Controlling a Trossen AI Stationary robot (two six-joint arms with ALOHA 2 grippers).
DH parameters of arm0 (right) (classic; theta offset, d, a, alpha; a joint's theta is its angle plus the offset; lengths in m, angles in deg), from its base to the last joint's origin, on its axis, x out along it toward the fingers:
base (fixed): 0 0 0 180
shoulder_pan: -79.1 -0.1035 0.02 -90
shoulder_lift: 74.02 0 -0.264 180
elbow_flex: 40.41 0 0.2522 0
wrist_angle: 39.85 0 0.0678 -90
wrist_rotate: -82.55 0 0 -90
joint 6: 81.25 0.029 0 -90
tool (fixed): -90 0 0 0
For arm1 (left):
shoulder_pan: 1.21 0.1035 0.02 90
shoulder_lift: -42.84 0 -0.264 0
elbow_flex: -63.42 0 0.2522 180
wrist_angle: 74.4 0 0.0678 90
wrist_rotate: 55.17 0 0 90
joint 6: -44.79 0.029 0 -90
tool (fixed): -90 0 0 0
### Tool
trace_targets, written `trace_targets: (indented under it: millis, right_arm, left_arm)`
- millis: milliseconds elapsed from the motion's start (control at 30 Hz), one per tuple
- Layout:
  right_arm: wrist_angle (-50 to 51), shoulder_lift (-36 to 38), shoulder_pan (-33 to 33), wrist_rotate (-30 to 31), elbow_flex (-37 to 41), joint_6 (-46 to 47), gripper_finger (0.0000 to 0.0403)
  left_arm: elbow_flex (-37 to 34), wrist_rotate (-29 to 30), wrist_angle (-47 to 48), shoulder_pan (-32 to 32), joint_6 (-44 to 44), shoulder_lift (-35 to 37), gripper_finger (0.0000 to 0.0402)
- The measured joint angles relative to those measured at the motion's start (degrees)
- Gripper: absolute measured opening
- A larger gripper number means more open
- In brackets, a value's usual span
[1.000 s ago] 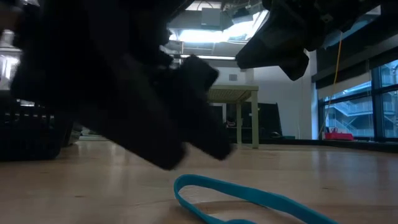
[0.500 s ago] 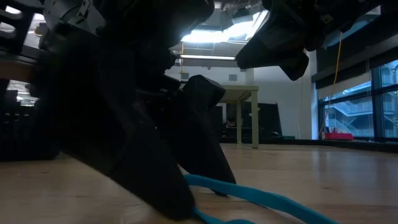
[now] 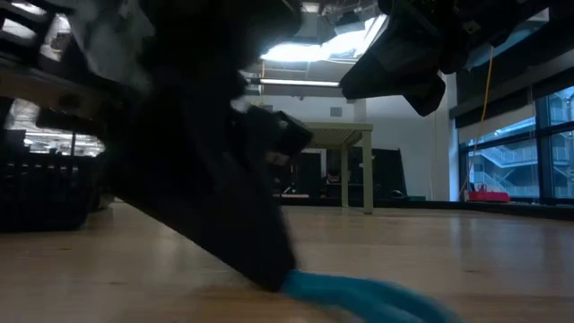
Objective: Pick & Place Office Desk Supplies
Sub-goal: Put the blue rubber band into the middle black bin
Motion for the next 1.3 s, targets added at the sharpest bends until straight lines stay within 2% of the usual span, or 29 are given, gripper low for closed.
trace_targets:
  millis: [100, 200, 367, 567, 667, 1033, 1167, 1300]
  right_arm:
    - [0.2, 0.0, 0.0, 0.0, 0.0, 0.0, 0.0062]
    - [0.3, 0.0, 0.0, 0.0, 0.0, 0.0, 0.0062]
    - [0.4, 0.0, 0.0, 0.0, 0.0, 0.0, 0.0062]
    - [0.4, 0.0, 0.0, 0.0, 0.0, 0.0, 0.0062]
    - [0.3, 0.0, 0.0, 0.0, 0.0, 0.0, 0.0062]
    - [0.4, 0.0, 0.0, 0.0, 0.0, 0.0, 0.0062]
    - [0.3, 0.0, 0.0, 0.0, 0.0, 0.1, 0.0062]
    - [0.3, 0.0, 0.0, 0.0, 0.0, 0.1, 0.0062]
  left_arm:
    - [-0.2, 3.2, 4.0, -0.7, 0.0, 3.5, 0.0005]
    - [0.0, 10.0, 9.2, -1.6, 0.3, 8.4, 0.0005]
    - [0.0, 25.1, 15.2, -3.3, -1.7, 16.2, 0.0005]
    - [0.0, 45.8, 14.5, -5.9, -4.9, 23.6, 0.0004]
    - [0.0, 53.4, 14.2, -7.5, -2.9, 26.7, 0.0004]
    - [0.0, 67.6, 14.2, -12.6, -1.0, 31.8, 0.0004]
    - [0.0, 68.8, 14.8, -13.6, -1.2, 31.8, 0.0006]
    - [0.0, 68.7, 20.2, -14.0, -7.1, 31.8, 0.0007]
